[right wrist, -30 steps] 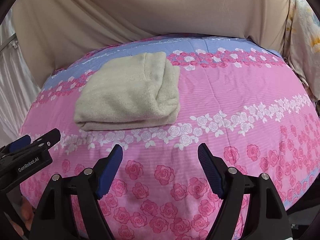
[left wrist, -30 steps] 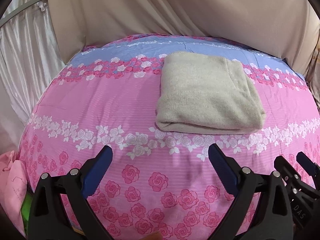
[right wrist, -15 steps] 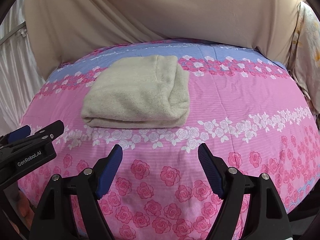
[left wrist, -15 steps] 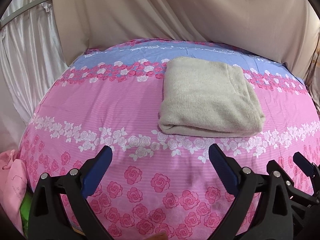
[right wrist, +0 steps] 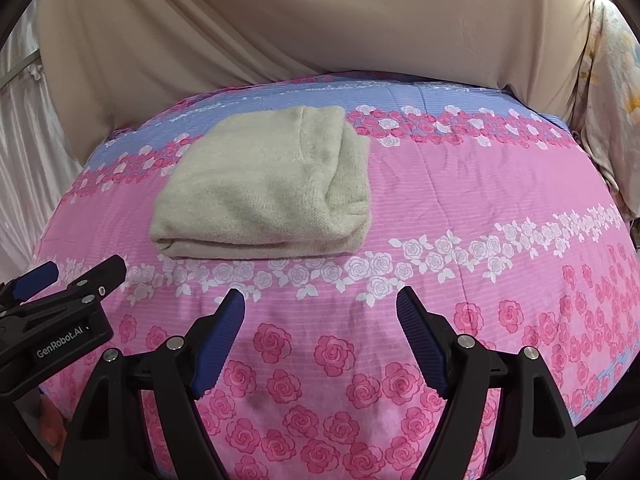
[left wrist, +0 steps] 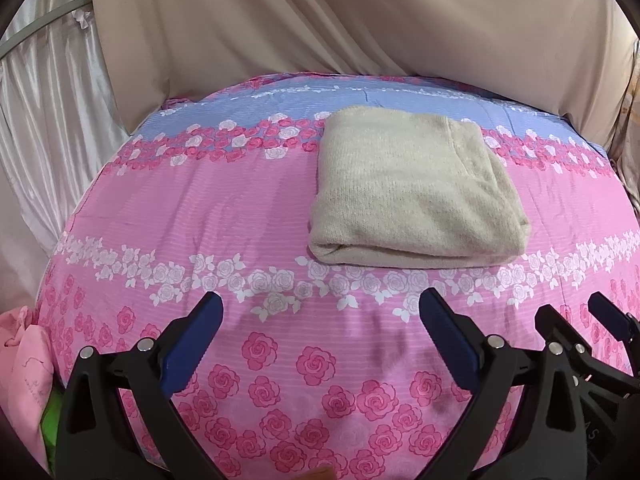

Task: Fold small clothes

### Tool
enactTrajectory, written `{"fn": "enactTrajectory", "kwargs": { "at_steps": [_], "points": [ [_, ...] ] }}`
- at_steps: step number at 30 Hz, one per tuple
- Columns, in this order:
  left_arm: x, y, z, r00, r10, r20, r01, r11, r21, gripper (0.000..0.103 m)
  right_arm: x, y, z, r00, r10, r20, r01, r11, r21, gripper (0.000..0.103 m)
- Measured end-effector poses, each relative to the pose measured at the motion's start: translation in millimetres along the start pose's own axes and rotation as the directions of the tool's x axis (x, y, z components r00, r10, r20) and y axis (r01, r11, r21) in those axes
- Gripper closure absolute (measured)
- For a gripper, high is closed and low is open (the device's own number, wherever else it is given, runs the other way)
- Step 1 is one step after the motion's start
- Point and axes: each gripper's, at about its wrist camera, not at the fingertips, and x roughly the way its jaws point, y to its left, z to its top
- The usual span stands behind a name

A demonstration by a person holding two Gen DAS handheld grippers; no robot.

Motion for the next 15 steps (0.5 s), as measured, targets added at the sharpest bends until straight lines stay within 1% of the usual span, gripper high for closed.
{"fn": "enactTrajectory", "kwargs": {
  "at_steps": [15],
  "points": [
    [3.0, -1.3, -6.2, 1.000, 0.002, -0.029, -0.002, 1.000, -0.008, 0.007, 2.9, 0.8, -2.3, 1.000, 0.004, -0.013, -0.004, 1.000, -0.005, 0.027]
  ]
}}
